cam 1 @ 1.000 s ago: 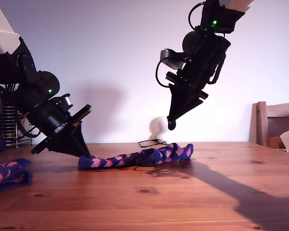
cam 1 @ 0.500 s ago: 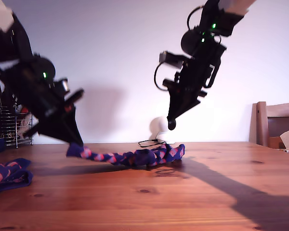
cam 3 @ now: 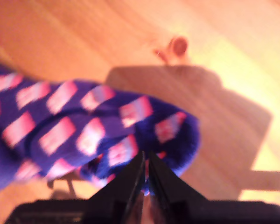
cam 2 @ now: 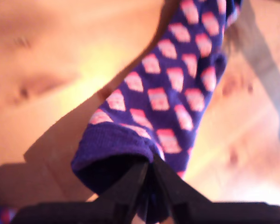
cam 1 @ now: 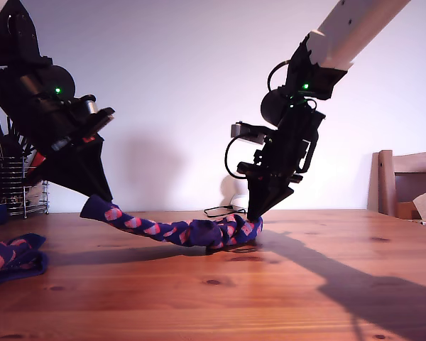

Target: Fold the socks in front of you. After folding them, place them to the left side.

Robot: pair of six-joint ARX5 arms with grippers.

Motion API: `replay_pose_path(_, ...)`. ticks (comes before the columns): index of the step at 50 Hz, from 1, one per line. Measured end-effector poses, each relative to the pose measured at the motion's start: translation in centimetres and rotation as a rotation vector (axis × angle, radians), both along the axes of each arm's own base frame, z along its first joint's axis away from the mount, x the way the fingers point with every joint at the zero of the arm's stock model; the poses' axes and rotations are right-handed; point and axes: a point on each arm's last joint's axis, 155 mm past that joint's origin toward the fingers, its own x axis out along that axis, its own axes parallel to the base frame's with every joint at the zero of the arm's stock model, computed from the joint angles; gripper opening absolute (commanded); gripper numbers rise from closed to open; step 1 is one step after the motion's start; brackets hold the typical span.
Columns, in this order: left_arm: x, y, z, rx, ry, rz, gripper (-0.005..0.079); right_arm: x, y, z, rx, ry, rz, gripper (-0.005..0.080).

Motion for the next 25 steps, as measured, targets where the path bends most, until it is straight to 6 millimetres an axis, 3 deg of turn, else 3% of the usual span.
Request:
replay_pose_path(7, -0.5, 0.1, 0.9, 0.002, -0.011, -0.015, -0.0019, 0.1, 0.0, 0.0, 0.001, -0.003, 0.0, -0.0011)
replay_pose_path(17, -1.0, 0.4, 3.8, -0.003, -0.071, -0.024, -0.0019, -0.1, 0.3, 0.0, 0.008, 0.002, 0.007, -0.0011)
replay_pose_path(25, -1.1, 1.1, 5.3, -0.007, -0.1, -0.009, -0.0019, -1.1, 1.5, -1.2, 0.004, 0.034, 0.033, -0.0011)
